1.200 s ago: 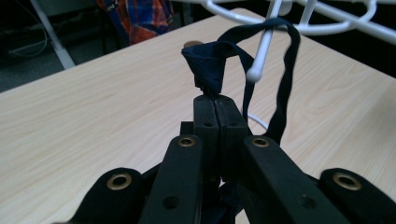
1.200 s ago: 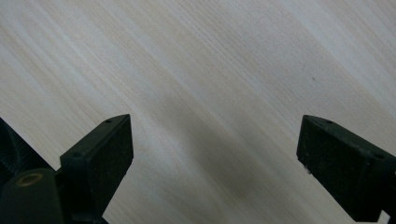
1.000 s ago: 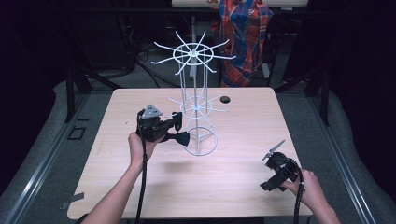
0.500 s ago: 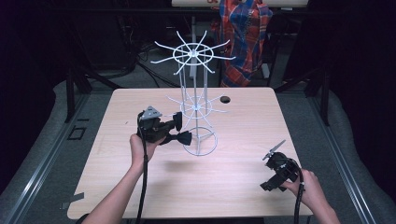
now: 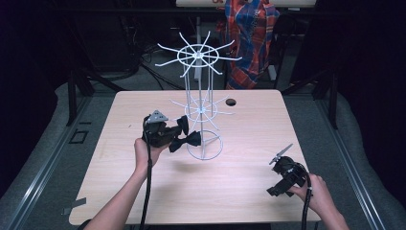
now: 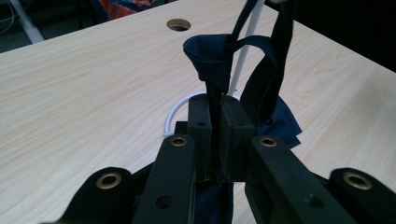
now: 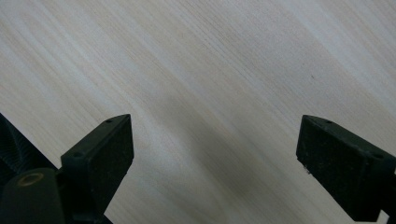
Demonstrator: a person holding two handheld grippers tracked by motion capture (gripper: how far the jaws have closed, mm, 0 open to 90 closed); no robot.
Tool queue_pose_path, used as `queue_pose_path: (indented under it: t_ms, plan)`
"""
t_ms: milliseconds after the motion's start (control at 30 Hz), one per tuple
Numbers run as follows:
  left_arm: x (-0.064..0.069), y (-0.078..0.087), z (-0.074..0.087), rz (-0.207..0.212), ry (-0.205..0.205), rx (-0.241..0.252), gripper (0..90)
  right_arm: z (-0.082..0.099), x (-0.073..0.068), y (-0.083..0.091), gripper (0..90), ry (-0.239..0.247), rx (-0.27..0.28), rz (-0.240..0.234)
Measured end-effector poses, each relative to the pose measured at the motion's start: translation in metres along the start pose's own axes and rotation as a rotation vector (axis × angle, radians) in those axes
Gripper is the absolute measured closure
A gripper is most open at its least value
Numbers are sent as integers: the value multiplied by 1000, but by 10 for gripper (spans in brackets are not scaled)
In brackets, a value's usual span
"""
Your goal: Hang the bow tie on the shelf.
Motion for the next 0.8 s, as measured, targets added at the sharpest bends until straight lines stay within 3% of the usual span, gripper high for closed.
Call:
queue_pose_path:
  t_ms: [433, 533, 667, 800]
  plan:
    - [-3, 4, 1, 26, 16, 0, 723, 0, 0, 1, 109, 3, -3, 9]
    - [-2, 6, 1, 34, 16, -15, 654, 0, 1, 2, 109, 7, -6, 9]
    - [-3, 10, 2, 13, 29, -28, 540, 1, -1, 1, 109, -22, 18, 4]
    - [-3, 16, 5, -13, 38, -42, 443, 1, 2, 3, 109, 9, -5, 13]
Point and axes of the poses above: each handheld gripper's, and its own axes: y roughly backward along the jaws, z roughly out of its underside, x roughly to its right, the point moved 5 cm from there along -y, roughly forward along the jaws, and after that the axes turned 13 degrees about z, right-handed, at the moved point
